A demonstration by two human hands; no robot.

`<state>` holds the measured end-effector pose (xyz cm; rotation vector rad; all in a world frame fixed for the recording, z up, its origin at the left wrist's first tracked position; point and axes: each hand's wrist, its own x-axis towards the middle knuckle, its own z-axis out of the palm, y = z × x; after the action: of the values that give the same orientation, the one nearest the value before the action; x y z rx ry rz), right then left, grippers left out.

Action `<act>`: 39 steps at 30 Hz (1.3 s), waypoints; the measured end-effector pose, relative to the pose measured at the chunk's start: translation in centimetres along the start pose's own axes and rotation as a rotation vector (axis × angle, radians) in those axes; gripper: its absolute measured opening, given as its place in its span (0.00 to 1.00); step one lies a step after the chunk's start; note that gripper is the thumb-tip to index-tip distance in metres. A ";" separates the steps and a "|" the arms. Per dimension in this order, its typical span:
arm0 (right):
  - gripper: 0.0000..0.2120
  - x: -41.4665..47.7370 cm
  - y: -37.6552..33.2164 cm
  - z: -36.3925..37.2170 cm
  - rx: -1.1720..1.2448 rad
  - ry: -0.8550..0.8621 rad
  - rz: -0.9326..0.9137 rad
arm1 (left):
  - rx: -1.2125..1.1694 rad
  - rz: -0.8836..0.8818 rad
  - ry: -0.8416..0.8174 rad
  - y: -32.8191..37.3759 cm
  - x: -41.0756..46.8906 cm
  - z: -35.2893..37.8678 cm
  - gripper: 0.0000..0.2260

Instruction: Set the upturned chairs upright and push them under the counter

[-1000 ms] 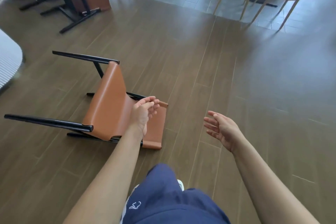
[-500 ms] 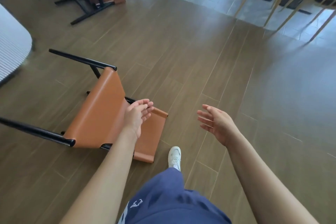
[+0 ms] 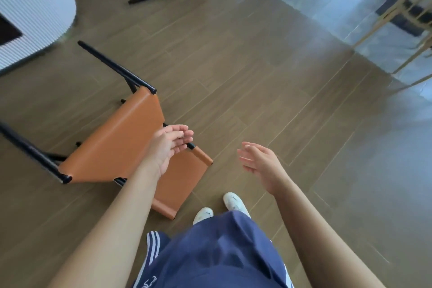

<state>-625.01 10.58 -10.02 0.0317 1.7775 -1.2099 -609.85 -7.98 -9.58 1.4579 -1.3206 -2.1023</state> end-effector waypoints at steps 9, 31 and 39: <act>0.08 10.1 -4.8 -0.3 -0.394 -0.266 -0.032 | -0.258 -0.018 0.345 -2.4 0.0 3.3 0.10; 0.07 20.4 5.7 8.7 -0.495 -0.452 0.069 | -0.512 -0.046 0.682 -17.4 4.5 2.4 0.09; 0.06 28.5 14.2 12.3 -0.549 -0.470 0.061 | -0.568 -0.053 0.719 -26.8 12.1 -0.2 0.09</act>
<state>-625.34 -4.08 -40.86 -0.4749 1.6101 -0.5869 -608.05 -1.09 -38.15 1.7174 -0.3824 -1.5288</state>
